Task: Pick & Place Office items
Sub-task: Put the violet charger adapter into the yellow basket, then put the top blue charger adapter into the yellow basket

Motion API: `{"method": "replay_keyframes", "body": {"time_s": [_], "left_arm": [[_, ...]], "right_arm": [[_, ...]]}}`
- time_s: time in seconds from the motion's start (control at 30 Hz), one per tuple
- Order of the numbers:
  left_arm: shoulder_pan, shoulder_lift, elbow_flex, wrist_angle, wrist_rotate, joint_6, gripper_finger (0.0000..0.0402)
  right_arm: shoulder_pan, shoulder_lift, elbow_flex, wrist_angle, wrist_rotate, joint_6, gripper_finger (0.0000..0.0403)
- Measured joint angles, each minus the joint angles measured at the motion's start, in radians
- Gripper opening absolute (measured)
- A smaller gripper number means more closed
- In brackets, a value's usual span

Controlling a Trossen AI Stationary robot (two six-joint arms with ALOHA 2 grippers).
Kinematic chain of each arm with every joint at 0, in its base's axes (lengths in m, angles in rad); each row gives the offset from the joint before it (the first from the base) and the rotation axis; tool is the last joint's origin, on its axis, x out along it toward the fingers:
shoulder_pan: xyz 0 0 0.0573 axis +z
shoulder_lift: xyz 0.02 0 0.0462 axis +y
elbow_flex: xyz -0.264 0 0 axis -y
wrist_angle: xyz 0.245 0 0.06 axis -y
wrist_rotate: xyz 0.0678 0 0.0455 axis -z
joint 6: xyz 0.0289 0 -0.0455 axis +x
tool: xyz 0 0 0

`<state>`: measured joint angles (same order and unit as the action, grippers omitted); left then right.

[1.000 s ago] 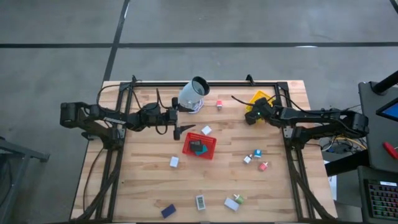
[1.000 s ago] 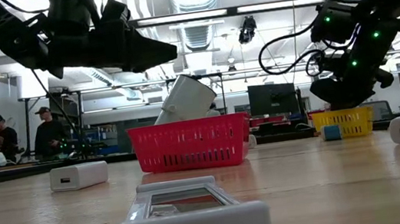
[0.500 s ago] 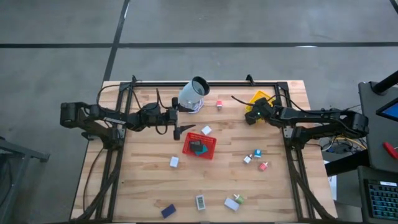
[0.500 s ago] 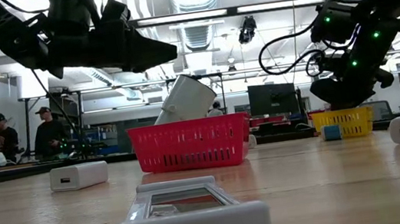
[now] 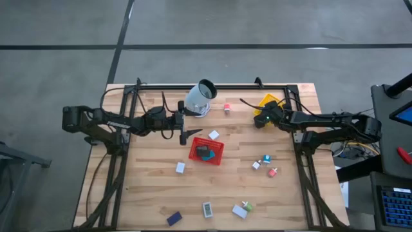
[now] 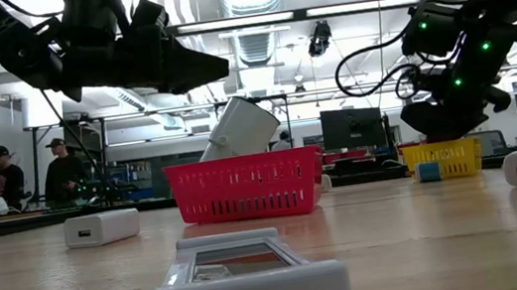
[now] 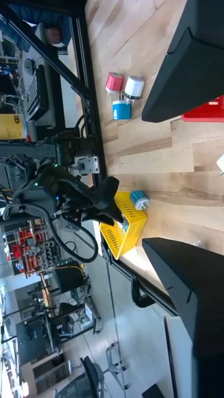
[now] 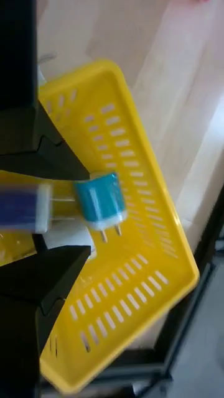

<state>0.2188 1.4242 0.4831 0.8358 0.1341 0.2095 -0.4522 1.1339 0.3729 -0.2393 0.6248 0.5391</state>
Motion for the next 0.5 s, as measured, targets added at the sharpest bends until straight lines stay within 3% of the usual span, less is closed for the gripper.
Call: {"method": "replay_keyframes", "body": {"time_s": [0.17, 0.5], "left_arm": [[0.0, 0.0, 0.0, -0.006, 0.0, 0.0, 0.0324], [0.001, 0.0, 0.0, -0.006, 0.0, 0.003, 0.0324]], "right_arm": [[0.0, -0.001, 0.0, 0.004, 0.057, 0.007, 0.0175], [0.033, -0.036, 0.035, 0.014, 0.066, -0.072, 0.0196]]}}
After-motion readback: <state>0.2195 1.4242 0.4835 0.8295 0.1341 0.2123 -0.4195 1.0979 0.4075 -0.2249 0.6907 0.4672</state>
